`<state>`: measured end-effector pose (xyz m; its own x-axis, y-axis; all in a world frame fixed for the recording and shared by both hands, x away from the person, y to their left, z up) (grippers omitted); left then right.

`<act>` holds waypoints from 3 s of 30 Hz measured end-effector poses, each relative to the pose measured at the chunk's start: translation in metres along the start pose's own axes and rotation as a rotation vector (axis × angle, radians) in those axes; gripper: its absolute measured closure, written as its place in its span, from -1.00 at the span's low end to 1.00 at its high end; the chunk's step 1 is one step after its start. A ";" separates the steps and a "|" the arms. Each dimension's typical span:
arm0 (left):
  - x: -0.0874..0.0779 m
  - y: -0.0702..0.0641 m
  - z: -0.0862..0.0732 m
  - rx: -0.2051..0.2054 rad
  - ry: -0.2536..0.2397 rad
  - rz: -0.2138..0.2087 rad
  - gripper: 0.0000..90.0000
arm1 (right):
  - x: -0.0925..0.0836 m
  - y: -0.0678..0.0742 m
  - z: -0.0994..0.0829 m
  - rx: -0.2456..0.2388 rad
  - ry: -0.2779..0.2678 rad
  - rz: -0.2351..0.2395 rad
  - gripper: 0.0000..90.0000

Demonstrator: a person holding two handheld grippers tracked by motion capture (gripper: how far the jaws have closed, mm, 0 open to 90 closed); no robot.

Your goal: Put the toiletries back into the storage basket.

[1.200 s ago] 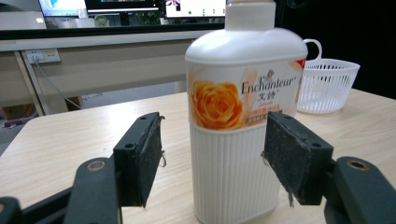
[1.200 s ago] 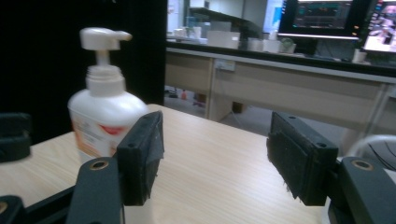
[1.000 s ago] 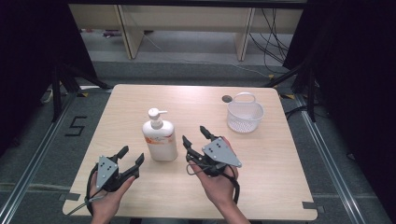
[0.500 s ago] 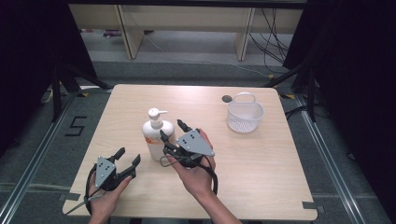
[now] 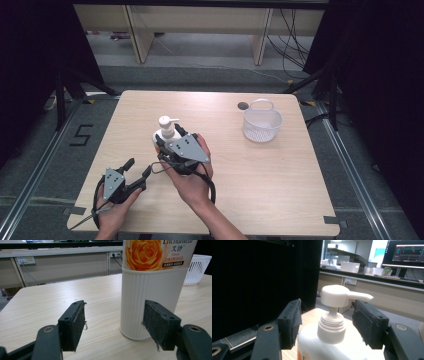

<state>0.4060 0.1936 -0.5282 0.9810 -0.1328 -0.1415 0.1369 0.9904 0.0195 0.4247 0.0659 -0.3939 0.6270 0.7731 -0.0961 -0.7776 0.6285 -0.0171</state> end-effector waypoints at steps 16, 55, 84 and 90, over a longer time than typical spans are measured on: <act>0.001 -0.005 -0.004 0.001 0.000 -0.012 -0.26 | 0.019 -0.007 -0.002 0.003 0.035 -0.106 -0.10; 0.003 -0.005 -0.006 0.003 0.002 -0.026 -0.28 | 0.043 -0.015 -0.004 0.076 0.054 -0.243 0.30; 0.003 -0.008 -0.010 0.012 0.013 -0.044 -0.29 | 0.038 -0.013 0.006 0.076 0.004 -0.216 0.35; 0.002 -0.007 -0.011 0.018 0.028 -0.039 -0.29 | 0.029 -0.019 0.012 0.064 -0.004 -0.215 0.35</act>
<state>0.4055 0.1864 -0.5392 0.9708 -0.1695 -0.1698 0.1772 0.9837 0.0314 0.4578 0.0776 -0.3843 0.7781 0.6212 -0.0935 -0.6218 0.7827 0.0260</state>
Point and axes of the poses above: each handheld gripper's, and its own axes: x roughly forward along the jaws, z roughly out of its top, y roughly to its left, the point moved 9 cm from there along x, roughly forward along the jaws, and after that the axes turned 15 degrees about z, right-handed, at the moved point
